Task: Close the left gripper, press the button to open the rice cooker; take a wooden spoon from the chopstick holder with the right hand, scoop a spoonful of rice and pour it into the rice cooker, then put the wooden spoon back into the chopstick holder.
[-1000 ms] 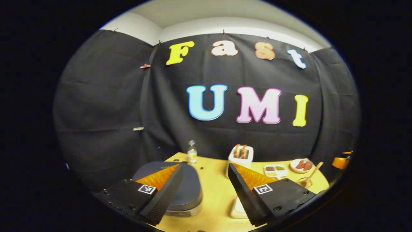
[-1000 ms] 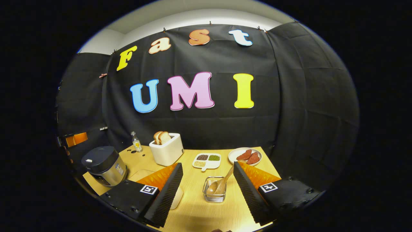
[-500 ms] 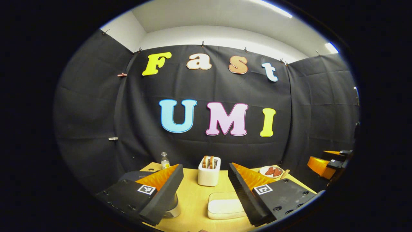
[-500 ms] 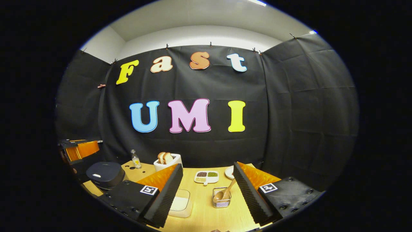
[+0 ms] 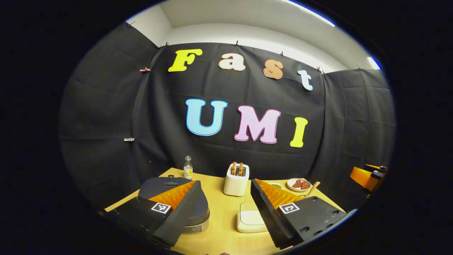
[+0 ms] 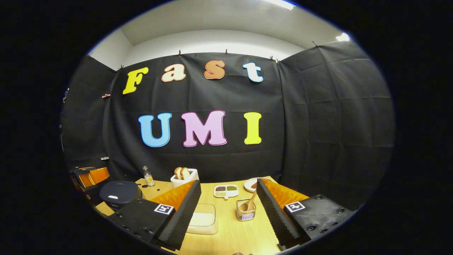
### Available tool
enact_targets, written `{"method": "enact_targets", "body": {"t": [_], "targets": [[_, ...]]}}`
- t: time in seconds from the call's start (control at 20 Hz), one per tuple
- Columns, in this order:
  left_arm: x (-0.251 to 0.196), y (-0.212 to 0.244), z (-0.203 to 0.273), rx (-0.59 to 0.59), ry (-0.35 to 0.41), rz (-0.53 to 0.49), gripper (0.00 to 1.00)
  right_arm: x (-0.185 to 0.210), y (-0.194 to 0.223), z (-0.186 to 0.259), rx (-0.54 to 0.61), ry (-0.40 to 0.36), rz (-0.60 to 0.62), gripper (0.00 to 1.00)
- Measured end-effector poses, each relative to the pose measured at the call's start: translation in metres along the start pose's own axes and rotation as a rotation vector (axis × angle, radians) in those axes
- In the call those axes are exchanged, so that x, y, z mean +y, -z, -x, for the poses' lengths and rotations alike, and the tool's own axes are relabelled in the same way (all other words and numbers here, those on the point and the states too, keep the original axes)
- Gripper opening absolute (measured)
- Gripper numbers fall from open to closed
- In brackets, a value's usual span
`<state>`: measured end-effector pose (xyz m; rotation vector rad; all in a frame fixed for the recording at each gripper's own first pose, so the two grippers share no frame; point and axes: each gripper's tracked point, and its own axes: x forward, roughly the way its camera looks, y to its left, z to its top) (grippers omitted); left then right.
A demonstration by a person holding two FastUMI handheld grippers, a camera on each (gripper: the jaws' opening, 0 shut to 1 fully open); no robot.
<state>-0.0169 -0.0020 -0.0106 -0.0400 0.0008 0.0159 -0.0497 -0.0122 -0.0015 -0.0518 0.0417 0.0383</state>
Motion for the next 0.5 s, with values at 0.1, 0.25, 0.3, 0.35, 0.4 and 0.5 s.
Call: {"method": "enact_targets", "body": {"t": [0.1, 0.25, 0.3, 0.35, 0.4, 0.5], "targets": [[-0.003, 0.002, 0.0, 0.0, 0.008, -0.01, 0.95, -0.008, 0.0, 0.005, 0.004, 0.024, -0.001, 0.98], [-0.016, 0.007, 0.0, 0.003, 0.039, -0.017, 0.95, -0.026, 0.001, 0.012, -0.01, 0.08, 0.009, 0.98], [-0.02, 0.011, 0.001, 0.01, 0.049, -0.018, 0.95, -0.028, 0.003, 0.013, -0.011, 0.087, 0.008, 0.98], [-0.024, 0.013, 0.002, 0.014, 0.058, -0.017, 0.92, -0.03, 0.005, 0.014, -0.006, 0.092, 0.006, 0.98], [-0.029, 0.014, 0.003, 0.016, 0.067, -0.018, 0.95, -0.032, 0.008, 0.014, 0.0, 0.095, 0.003, 0.98], [-0.036, 0.013, 0.007, 0.016, 0.083, -0.028, 0.95, -0.035, 0.008, 0.015, 0.008, 0.101, -0.006, 0.98]]}}
